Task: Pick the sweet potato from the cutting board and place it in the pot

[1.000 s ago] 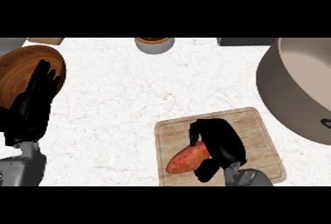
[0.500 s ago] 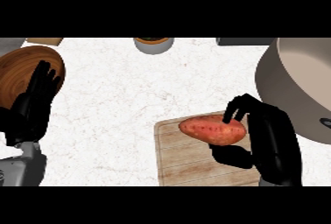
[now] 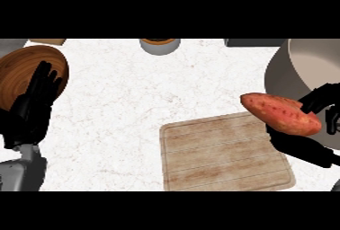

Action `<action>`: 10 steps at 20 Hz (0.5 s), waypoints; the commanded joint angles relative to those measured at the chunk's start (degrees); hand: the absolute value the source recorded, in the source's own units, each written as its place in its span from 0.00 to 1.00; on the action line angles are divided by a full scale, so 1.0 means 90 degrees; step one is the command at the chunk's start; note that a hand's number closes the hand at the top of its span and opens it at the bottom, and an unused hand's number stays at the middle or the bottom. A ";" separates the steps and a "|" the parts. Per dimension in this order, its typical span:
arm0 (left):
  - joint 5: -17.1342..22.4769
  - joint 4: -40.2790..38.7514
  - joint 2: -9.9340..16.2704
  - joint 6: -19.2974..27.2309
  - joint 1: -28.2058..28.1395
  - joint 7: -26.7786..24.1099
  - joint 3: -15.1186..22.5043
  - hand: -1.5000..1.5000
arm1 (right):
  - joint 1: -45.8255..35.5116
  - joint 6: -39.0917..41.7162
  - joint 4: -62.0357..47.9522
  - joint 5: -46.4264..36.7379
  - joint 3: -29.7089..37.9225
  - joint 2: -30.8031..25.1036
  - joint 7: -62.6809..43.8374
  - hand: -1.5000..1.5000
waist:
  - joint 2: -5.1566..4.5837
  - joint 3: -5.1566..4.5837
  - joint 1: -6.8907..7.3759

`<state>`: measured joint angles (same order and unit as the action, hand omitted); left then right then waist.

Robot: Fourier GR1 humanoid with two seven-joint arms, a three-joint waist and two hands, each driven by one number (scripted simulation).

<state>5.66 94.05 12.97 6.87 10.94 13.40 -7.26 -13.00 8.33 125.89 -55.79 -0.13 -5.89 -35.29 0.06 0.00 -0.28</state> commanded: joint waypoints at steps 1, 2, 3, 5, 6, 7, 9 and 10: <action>-0.0104 -0.0071 -0.0101 0.0097 0.0267 0.0222 0.0085 0.50 | -0.0186 -0.0013 -0.0305 0.0810 0.0942 -0.0236 0.0292 1.00 | -0.0008 0.0002 0.0019; -0.0045 0.0142 -0.0060 0.0054 -0.0068 0.0041 -0.0027 0.50 | -0.0417 -0.0229 -0.0661 0.1178 0.1407 -0.0342 0.0564 1.00 | -0.0010 0.0004 0.0047; -0.0275 -0.0240 -0.0141 0.0192 0.0223 -0.0064 0.0090 0.50 | -0.0695 0.0105 -0.0715 0.1416 0.1786 -0.0611 0.0350 1.00 | -0.0015 0.0002 0.0013; -0.0172 0.0341 -0.0102 0.0128 0.0055 0.0333 0.0135 0.50 | -0.0807 0.0007 -0.1314 0.1545 0.2055 -0.0903 0.0696 1.00 | -0.0006 0.0004 0.0051; -0.0196 -0.0016 -0.0177 0.0059 -0.0077 -0.0170 0.0096 0.50 | -0.0356 -0.0543 -0.1659 0.1616 0.2148 -0.0747 0.1317 1.00 | -0.0017 0.0005 0.0040; 0.0043 -0.0239 0.0026 -0.0104 0.0187 -0.0041 -0.0165 0.50 | -0.0557 -0.0087 -0.1702 0.2056 0.2451 -0.0981 0.1102 1.00 | -0.0014 0.0003 0.0020; 0.0018 -0.0259 0.0057 -0.0194 0.0062 -0.0212 -0.0191 0.50 | -0.0534 -0.0447 -0.2330 0.1942 0.2556 -0.1085 0.1544 1.00 | -0.0016 0.0002 0.0043; -0.0168 0.0017 -0.0131 0.0065 0.0194 0.0145 0.0078 0.50 | -0.0843 -0.0850 -0.3048 0.1542 0.2395 -0.1052 0.1707 1.00 | -0.0024 0.0004 0.0083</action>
<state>4.67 93.02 12.27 6.92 11.96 12.97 -7.31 -18.72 5.13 109.19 -41.71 18.54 -13.47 -25.32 -0.06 0.02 0.09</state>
